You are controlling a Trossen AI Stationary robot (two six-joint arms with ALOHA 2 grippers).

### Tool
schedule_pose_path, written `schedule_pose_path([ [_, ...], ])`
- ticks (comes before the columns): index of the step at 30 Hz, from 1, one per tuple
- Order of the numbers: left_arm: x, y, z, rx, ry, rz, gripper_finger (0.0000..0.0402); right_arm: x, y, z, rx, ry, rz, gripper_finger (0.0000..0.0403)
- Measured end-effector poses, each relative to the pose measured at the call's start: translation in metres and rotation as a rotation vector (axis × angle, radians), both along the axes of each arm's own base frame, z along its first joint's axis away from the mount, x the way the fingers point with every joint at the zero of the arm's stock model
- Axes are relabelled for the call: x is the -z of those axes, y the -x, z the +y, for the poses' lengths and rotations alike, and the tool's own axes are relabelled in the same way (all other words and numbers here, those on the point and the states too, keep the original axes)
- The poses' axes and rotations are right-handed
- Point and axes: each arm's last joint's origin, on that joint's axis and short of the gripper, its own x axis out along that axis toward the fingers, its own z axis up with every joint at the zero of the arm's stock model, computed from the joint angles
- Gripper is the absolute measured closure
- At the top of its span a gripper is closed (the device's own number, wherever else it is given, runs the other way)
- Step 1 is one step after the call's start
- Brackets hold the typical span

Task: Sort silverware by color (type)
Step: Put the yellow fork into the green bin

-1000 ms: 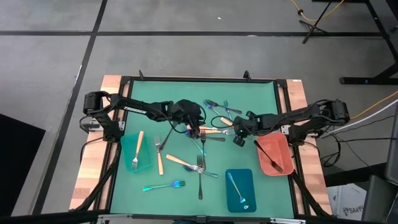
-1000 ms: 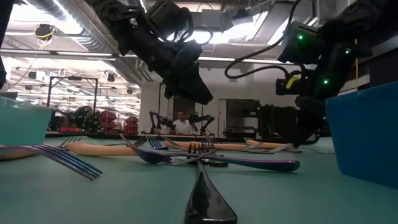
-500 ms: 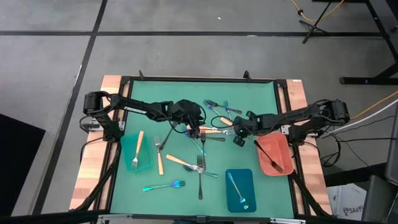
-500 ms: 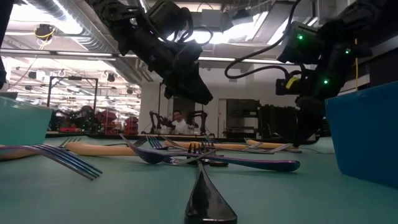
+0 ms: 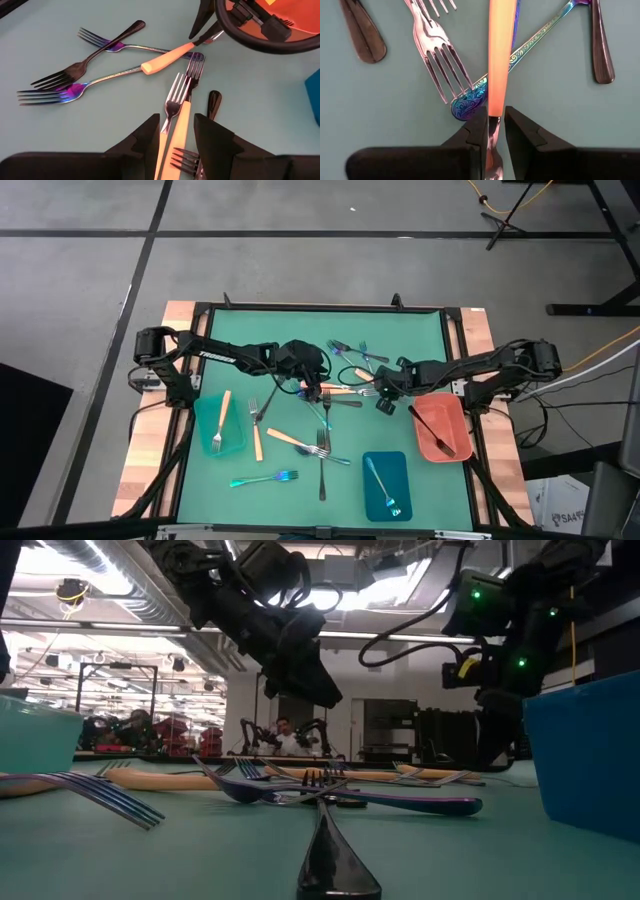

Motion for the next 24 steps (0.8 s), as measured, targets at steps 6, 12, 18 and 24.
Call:
schedule_pose_path([
  [6, 0.000, 0.000, 0.000, 0.000, 0.000, 0.000, 0.0287, 0.000, 0.000, 0.000, 0.001, 0.001, 0.000, 0.0347],
  [12, 0.000, 0.000, 0.000, 0.000, 0.000, 0.000, 0.0287, 0.004, 0.001, 0.000, 0.001, -0.003, 0.035, 0.0347],
  [18, 0.000, 0.000, 0.000, 0.000, 0.000, 0.001, 0.0287, 0.016, -0.001, 0.000, 0.001, -0.005, 0.094, 0.0347],
  [24, 0.000, 0.000, 0.000, 0.000, 0.000, 0.001, 0.0287, 0.023, -0.004, 0.000, 0.000, -0.004, 0.123, 0.0347],
])
